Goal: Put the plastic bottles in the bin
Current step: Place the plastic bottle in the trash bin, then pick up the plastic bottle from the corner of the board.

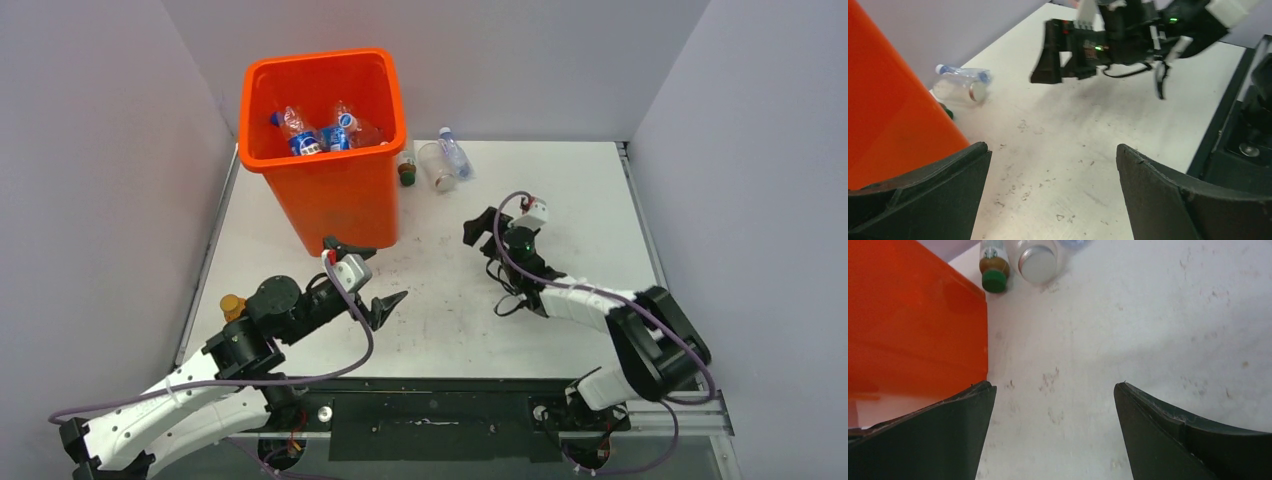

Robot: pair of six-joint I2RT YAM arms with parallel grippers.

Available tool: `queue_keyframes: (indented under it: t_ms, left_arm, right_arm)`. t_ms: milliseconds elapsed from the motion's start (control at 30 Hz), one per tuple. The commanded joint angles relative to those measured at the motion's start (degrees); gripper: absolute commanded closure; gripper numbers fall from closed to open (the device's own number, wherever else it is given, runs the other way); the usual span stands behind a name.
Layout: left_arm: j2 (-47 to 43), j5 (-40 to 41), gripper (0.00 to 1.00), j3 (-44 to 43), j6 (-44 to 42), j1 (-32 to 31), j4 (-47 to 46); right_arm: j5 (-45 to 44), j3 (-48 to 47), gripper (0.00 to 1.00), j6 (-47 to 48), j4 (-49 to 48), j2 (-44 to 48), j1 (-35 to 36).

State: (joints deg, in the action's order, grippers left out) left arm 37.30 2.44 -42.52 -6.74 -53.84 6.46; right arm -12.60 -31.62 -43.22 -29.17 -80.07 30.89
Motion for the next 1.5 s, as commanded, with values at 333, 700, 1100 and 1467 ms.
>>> queue_keyframes:
  t_ms: [333,700,1100,1467]
  left_arm:
    - [-11.17,18.44,0.04,0.95,-3.05,-17.45,-1.28]
    - [-13.61,25.06,0.04,2.15,-5.44,-20.98,-2.35]
    - [-11.49,26.65,0.04,1.87,-6.33,-21.74,-1.53]
    - [-11.09,26.48,0.04,1.98,-6.16,-21.92,-1.77]
  right_arm:
    - [9.80,-37.29,0.06,11.28,-4.23,-32.16,-7.64]
    - [16.09,-59.13,0.06,7.00,3.80,-50.74,-13.38]
    - [18.91,-75.37,0.14,4.48,11.87,-62.63,-14.27]
    - [18.44,-73.68,0.44,2.76,13.96,-63.82,-14.22]
